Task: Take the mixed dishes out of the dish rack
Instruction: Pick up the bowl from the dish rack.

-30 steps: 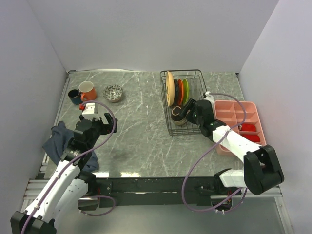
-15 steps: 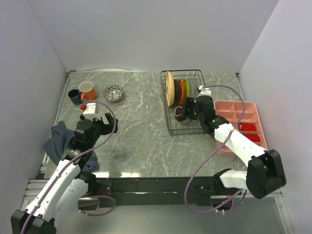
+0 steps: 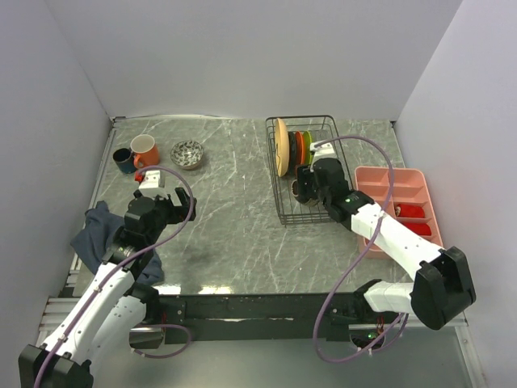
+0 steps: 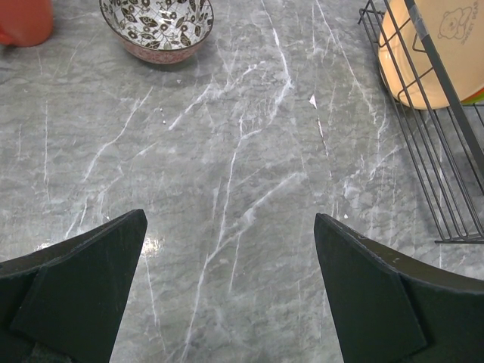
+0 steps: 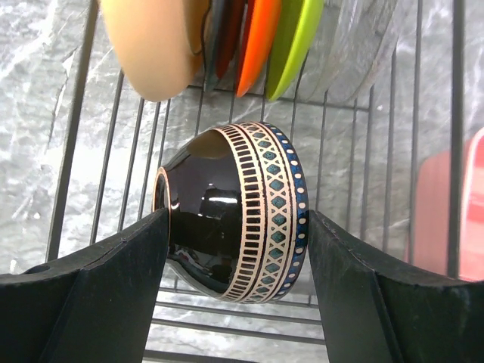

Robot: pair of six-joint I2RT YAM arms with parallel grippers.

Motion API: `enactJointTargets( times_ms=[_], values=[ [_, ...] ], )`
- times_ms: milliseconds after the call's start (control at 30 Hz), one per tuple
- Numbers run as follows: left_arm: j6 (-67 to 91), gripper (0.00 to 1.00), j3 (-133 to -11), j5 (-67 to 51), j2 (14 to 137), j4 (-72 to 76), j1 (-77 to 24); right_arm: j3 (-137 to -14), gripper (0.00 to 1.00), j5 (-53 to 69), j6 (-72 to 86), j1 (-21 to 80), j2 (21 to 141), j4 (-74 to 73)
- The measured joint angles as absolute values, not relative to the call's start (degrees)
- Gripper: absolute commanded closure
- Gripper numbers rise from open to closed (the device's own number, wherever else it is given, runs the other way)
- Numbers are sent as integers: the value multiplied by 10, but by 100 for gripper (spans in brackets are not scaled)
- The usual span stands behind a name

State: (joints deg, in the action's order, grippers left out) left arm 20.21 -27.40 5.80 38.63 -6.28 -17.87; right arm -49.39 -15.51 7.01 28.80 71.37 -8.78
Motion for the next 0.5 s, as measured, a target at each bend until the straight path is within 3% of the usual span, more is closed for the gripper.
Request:
enactJointTargets(
  times_ms=[500],
  values=[
    [205, 1, -274, 47, 397, -63, -179, -537, 100, -292, -89, 408, 714, -98]
  ],
)
